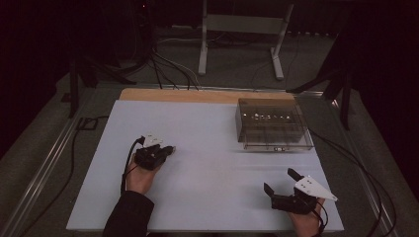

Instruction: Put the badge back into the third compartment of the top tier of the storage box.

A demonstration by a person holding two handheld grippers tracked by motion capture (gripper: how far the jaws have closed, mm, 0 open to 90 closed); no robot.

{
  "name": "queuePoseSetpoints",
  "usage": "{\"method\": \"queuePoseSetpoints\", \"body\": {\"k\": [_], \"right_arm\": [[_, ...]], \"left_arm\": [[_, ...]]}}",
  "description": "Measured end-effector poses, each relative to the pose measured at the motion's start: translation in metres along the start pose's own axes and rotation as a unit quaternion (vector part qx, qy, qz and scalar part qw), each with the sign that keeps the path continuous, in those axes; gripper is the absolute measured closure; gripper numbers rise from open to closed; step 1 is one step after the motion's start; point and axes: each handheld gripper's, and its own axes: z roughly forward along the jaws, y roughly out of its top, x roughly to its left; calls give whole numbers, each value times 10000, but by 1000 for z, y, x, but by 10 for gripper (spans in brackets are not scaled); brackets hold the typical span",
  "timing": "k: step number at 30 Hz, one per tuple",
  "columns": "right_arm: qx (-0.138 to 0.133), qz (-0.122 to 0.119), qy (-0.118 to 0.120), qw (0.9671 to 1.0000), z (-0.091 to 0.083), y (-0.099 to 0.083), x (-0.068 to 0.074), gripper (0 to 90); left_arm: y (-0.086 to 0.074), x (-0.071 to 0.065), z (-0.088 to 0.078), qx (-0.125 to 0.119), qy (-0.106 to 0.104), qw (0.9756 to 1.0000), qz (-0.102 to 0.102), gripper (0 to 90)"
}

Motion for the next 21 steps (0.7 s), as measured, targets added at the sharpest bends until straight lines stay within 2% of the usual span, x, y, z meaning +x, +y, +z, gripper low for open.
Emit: {"method": "queuePoseSetpoints", "body": {"k": [8, 21], "right_arm": [[-1, -1, 4, 10000, 0, 0, 0, 0], [-1, 12, 9, 10000, 0, 0, -1, 0]], "left_arm": [[16, -8, 2, -118, -140, 9998, 64, 891], [56, -21, 3, -356, -394, 9982, 274, 891]]}}
